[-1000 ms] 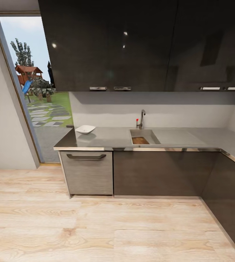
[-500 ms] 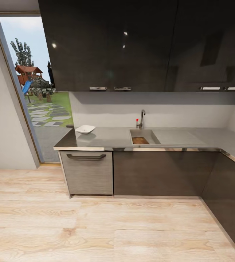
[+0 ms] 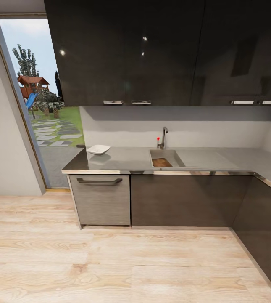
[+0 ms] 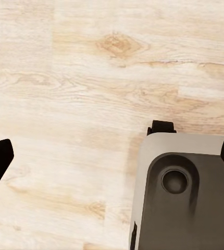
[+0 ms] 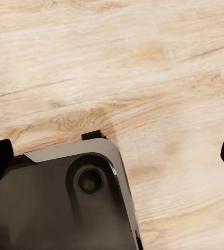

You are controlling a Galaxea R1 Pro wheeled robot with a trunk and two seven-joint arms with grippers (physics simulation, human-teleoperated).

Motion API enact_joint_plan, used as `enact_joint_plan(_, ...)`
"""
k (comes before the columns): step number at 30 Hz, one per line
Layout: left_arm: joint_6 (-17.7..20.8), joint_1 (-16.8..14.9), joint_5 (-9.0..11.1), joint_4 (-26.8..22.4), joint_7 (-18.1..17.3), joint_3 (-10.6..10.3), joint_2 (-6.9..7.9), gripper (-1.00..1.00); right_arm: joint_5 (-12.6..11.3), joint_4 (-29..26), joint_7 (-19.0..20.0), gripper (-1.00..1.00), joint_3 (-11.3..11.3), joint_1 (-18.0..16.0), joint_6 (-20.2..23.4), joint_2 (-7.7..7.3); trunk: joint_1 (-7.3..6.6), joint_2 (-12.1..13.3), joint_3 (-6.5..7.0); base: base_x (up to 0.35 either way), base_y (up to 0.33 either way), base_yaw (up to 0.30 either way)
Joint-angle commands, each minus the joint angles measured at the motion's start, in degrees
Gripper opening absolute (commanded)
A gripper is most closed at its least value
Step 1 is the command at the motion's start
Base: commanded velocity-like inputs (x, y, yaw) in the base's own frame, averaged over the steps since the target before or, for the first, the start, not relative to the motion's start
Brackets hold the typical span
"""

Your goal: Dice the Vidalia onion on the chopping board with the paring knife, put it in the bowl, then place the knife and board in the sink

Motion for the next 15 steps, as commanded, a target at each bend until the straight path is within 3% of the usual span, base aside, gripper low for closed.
enact_joint_plan(1,-0.38,-0.10,0.47,0.23,0.01,-0.49,-0.03,1.00,-0.20,0.02,-0.08,1.00,0.13,-0.04,-0.16,0.00,0.01,-0.07,-0.08,0.000,0.000,0.000)
enact_joint_plan(15,-0.38,-0.10,0.45,0.23,0.01,-0.49,-0.03,1.00,-0.20,0.03,-0.08,1.00,0.13,-0.04,-0.16,0.00,0.01,-0.07,-0.08,0.000,0.000,0.000)
